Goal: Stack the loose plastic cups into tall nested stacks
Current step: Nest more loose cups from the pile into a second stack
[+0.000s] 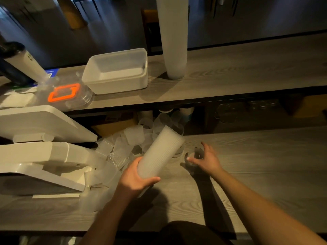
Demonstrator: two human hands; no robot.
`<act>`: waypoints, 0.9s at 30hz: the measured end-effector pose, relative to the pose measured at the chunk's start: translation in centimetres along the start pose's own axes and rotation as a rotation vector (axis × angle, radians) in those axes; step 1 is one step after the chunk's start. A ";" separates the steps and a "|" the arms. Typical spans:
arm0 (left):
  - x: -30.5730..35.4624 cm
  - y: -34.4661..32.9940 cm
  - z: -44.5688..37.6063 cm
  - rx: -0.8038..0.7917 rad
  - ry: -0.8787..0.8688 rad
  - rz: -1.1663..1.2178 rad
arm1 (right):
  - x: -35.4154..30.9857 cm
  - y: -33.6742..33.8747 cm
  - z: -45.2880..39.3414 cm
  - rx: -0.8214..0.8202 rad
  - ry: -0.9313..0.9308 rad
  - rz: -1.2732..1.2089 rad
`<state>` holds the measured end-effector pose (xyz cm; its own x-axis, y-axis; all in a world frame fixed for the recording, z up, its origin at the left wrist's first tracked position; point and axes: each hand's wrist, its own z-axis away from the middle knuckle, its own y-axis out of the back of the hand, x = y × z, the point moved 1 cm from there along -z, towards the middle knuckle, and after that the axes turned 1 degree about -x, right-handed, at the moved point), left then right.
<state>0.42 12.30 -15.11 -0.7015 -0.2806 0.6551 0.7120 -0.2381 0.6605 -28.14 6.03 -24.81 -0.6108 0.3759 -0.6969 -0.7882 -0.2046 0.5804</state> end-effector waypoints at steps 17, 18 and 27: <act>-0.2 0.2 0.9 -0.010 0.010 0.060 | 0.5 0.7 1.0 0.055 0.005 -0.084; 0.0 0.2 1.0 -0.009 0.009 0.063 | 0.2 1.1 1.2 0.065 -0.003 -0.143; 0.2 -0.3 1.5 0.004 -0.017 0.024 | -3.8 4.3 4.1 0.120 0.068 -0.764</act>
<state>0.04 13.65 -14.60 -0.6844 -0.2705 0.6771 0.7288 -0.2277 0.6457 -28.91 7.42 -17.90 0.0924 0.3165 -0.9441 -0.9812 0.1901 -0.0322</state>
